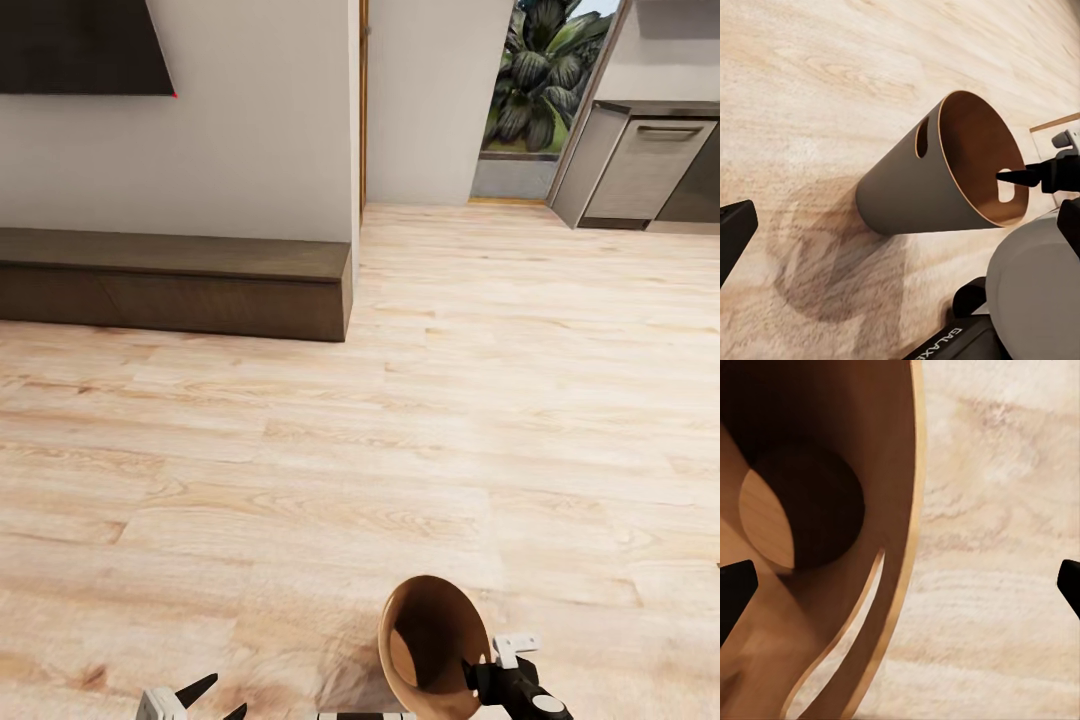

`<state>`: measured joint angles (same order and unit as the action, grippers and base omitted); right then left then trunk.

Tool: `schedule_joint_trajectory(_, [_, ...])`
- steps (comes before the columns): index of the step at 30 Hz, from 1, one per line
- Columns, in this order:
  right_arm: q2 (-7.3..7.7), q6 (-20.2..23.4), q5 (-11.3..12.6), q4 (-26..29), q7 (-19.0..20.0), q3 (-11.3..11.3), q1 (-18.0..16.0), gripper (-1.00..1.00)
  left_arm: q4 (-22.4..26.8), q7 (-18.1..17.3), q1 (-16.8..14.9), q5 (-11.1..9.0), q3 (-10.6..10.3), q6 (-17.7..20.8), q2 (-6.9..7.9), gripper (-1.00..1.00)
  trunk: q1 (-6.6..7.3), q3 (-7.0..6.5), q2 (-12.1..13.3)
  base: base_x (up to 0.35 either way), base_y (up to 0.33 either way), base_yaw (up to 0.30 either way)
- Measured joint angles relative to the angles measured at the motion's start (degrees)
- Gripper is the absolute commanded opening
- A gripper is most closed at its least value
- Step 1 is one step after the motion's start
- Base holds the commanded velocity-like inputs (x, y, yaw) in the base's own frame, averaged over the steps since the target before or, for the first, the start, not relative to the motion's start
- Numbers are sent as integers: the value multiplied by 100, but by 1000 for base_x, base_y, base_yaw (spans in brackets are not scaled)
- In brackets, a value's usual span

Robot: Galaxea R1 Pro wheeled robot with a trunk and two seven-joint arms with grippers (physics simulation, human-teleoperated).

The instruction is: Put the three can of soda from the living room inside the tash can in the kitchen.

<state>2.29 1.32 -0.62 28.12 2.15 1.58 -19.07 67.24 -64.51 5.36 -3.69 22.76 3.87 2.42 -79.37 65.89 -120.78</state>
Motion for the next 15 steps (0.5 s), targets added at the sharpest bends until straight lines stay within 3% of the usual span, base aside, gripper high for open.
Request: schedule_joint_trajectory(15, [16,0,0,0,-9,-7,-39,100,0,0,0,7,0,8,13,100,0,0,0,0,0,0])
